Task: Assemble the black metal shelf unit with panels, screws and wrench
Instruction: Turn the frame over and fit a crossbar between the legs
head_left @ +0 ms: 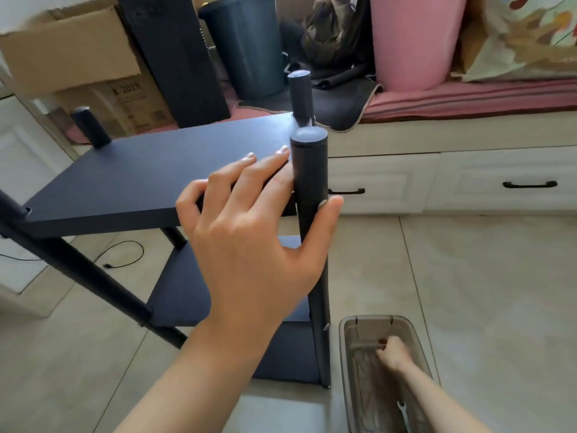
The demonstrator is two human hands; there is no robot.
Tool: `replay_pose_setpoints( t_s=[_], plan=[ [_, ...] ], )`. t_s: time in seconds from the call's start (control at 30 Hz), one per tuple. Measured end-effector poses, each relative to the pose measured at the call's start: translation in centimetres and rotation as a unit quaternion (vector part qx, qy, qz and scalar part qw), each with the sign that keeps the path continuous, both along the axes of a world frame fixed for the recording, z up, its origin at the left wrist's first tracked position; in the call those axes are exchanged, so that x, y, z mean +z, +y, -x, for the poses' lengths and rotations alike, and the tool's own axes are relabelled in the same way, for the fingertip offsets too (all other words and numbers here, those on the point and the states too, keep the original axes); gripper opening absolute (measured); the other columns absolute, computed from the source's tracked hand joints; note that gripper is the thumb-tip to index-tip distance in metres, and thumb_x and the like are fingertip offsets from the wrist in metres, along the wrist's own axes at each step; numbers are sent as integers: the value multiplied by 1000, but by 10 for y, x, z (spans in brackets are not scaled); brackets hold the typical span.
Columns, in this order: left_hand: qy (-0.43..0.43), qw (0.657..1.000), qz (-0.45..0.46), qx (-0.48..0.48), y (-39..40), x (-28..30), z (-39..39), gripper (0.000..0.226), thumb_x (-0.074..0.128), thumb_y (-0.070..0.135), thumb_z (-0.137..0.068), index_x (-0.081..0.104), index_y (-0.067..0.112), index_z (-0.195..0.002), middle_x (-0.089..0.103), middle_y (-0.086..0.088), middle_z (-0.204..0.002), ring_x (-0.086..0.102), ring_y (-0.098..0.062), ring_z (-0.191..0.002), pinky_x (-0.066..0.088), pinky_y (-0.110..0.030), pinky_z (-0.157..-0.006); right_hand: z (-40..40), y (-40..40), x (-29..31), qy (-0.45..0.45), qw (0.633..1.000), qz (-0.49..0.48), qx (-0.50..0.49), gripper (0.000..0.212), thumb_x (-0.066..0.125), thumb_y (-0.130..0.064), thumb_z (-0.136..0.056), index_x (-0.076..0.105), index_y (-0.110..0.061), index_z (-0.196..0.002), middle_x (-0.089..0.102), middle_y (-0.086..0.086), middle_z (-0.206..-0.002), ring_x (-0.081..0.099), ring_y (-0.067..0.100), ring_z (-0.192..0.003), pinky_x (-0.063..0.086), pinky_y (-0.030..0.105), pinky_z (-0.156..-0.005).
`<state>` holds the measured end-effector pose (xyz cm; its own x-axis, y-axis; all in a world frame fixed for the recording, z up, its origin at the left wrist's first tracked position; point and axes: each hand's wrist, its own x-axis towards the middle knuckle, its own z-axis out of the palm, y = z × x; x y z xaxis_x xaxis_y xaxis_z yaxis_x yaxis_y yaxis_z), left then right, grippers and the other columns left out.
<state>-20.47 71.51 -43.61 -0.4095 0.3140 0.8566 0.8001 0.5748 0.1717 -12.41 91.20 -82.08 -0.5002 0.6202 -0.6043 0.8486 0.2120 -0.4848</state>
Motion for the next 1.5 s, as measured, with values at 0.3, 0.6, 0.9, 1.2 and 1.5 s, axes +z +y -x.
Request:
replay_pose_setpoints(
  t_s=[0.3, 0.6, 0.9, 1.2, 1.5],
  plan=[
    [12, 1000, -9, 5, 14, -1, -1, 43, 55, 55, -96, 77, 18, -95, 71, 9, -110, 63, -21, -112, 28, -38, -95, 17, -5, -33, -19, 997, -25, -68, 18, 43, -5, -101, 60, -3, -96, 64, 18, -108, 58, 29, -93, 48, 36, -86],
    [-1, 1000, -2, 6, 15, 2, -4, 41, 54, 53, -96, 77, 19, -102, 70, 9, -109, 62, -22, -109, 26, -36, -96, 10, 46, -32, -61, 992, -93, -58, 23, 38, -12, -101, 59, -7, -110, 61, 16, -118, 59, 33, -111, 48, 44, -96],
    [-7, 1000, 4, 11, 20, 2, -5, 45, 49, 54, -98, 76, 18, -104, 70, 8, -104, 57, -18, -106, 26, -37, -95, 17, 76, -32, -40, 995, -88, 26, 21, 32, -8, -100, 52, -9, -108, 60, 16, -114, 59, 31, -101, 49, 37, -86],
    [-3, 1000, 3, 6, 23, 3, -4, 44, 51, 55, -96, 76, 20, -104, 68, 11, -107, 57, -15, -108, 23, -31, -97, 26, 104, -32, -6, 996, -82, -19, 22, 37, -17, -104, 53, -10, -91, 62, 21, -114, 54, 28, -90, 42, 33, -80],
    [-4, 1000, 1, 13, 22, 1, -3, 42, 55, 56, -96, 76, 20, -102, 68, 12, -110, 60, -19, -107, 25, -36, -95, 31, 78, 8, 64, 992, -107, 12, 20, 62, -9, -93, 63, 0, -110, 67, 21, -113, 61, 37, -110, 48, 37, -88]
  ],
)
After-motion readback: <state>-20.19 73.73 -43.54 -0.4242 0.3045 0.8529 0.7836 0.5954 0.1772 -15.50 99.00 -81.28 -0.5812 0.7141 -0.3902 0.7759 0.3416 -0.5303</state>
